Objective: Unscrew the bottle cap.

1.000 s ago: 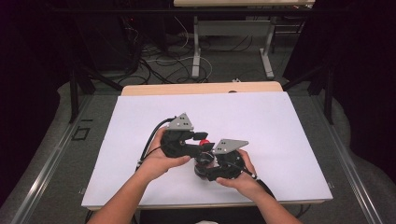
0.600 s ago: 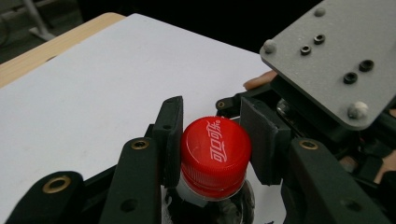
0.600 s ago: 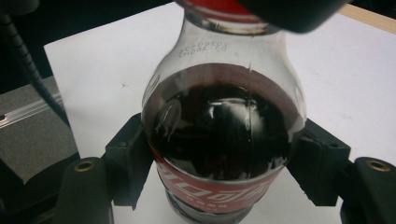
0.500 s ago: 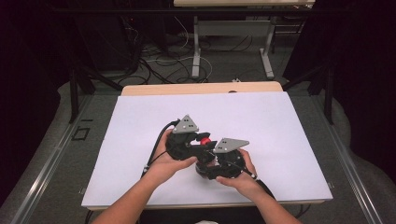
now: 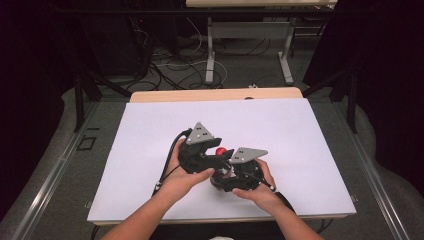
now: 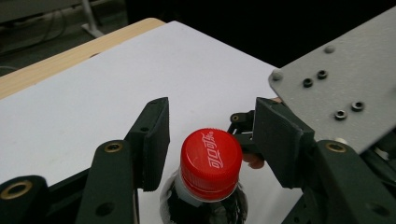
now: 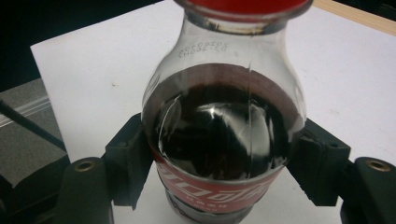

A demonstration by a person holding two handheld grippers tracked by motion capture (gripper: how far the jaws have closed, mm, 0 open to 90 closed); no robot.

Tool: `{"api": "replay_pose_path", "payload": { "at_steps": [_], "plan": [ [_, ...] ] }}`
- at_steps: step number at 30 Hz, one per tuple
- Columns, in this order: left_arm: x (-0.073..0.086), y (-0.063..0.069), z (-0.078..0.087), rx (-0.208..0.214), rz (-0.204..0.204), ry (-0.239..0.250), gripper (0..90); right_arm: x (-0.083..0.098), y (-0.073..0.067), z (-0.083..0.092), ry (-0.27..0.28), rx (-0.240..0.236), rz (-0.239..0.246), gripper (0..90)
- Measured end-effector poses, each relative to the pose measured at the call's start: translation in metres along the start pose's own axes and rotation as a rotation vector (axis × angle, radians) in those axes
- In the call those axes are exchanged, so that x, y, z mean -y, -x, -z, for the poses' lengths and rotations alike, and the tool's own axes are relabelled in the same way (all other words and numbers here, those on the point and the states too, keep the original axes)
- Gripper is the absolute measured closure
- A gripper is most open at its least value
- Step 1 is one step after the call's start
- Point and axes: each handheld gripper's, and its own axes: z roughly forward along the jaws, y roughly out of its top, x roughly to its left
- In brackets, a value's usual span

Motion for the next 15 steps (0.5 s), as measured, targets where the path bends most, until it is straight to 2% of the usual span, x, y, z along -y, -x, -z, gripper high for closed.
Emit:
{"api": "replay_pose_path", "payload": {
  "at_steps": [2,3,5,8,10,12,15],
  "plan": [
    [0.001,-0.004,0.003,0.04,-0.008,0.0,46.9,0.0,-0.001,0.0,0.009,-0.012,0.007,29.6],
    [0.001,-0.005,0.004,0.06,-0.014,-0.015,47.6,-0.001,-0.002,0.001,-0.006,-0.019,0.01,29.7],
    [0.003,-0.008,0.005,0.076,-0.029,-0.025,48.6,-0.001,-0.002,0.0,0.012,-0.016,0.016,29.6],
    [0.006,-0.012,0.004,0.083,-0.037,-0.025,49.6,-0.001,-0.003,0.0,0.007,-0.019,0.011,29.6],
    [0.007,-0.015,0.003,0.083,-0.019,-0.022,50.6,-0.001,-0.003,0.001,-0.009,-0.026,0.019,29.6],
    [0.008,-0.018,0.002,0.104,-0.015,-0.028,50.6,-0.001,-0.004,0.0,0.004,-0.02,0.018,29.7],
    [0.008,-0.019,0.001,0.107,-0.033,-0.029,51.1,-0.001,-0.004,-0.001,0.002,-0.023,0.023,29.7]
  ]
}}
